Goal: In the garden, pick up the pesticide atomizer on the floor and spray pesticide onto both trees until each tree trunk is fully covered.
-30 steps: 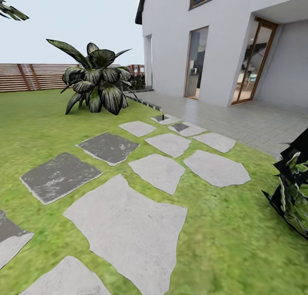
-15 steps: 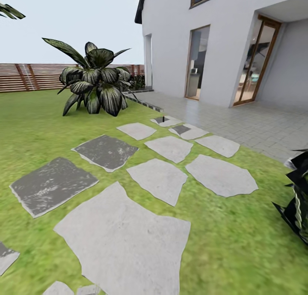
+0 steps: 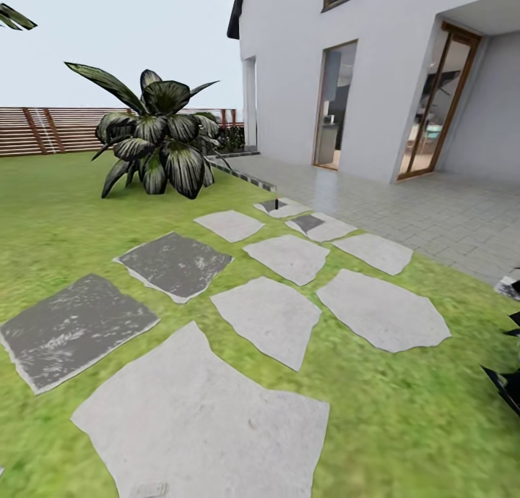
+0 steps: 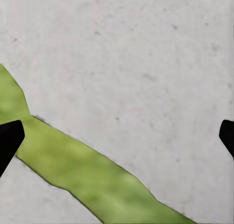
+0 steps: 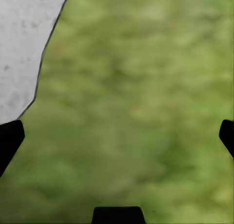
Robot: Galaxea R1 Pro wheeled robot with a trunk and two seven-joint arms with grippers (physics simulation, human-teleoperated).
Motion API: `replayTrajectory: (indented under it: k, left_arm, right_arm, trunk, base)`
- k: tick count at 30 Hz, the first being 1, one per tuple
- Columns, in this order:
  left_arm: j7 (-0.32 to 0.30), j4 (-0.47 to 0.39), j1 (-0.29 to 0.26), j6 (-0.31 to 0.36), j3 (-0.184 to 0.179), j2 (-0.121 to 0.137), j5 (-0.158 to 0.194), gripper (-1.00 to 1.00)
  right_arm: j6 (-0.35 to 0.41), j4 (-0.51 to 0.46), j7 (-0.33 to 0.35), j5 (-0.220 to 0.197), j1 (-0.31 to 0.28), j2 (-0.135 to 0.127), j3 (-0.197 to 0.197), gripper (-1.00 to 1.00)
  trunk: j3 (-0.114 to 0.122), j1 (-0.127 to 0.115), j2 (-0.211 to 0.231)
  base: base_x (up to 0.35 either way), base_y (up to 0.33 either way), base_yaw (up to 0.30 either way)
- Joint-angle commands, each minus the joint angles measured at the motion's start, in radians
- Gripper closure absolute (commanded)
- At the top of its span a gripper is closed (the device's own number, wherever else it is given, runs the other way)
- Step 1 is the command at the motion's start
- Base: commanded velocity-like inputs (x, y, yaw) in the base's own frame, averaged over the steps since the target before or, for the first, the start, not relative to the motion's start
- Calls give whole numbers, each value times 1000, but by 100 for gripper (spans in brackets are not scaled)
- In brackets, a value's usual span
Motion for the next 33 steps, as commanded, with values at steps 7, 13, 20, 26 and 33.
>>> replayTrajectory:
  k: [7, 13, 20, 26, 33]
  left_arm:
    - [0, 0, 0, 0, 0, 0, 0, -100]
    - [0, 0, 0, 0, 0, 0, 0, -100]
    - [0, 0, 0, 0, 0, 0, 0, -100]
    - [0, 0, -1, 0, 0, 0, 0, -100]
    - [0, 0, 0, 0, 0, 0, 0, -100]
  right_arm:
    - [0, 0, 0, 0, 0, 0, 0, -100]
    - [0, 0, 0, 0, 0, 0, 0, -100]
    - [0, 0, 0, 1, 0, 0, 0, -100]
    - [0, 0, 0, 1, 0, 0, 0, -100]
    - [0, 1, 0, 2, 0, 0, 0, -100]
  trunk:
    - [0, 0, 0]
    - [0, 0, 0]
    - [0, 0, 0]
    - [0, 0, 0]
    - [0, 0, 0]
  base:
    - [338, 0, 0]
    - [338, 0, 0]
    - [338, 0, 0]
    - [338, 0, 0]
    - [338, 0, 0]
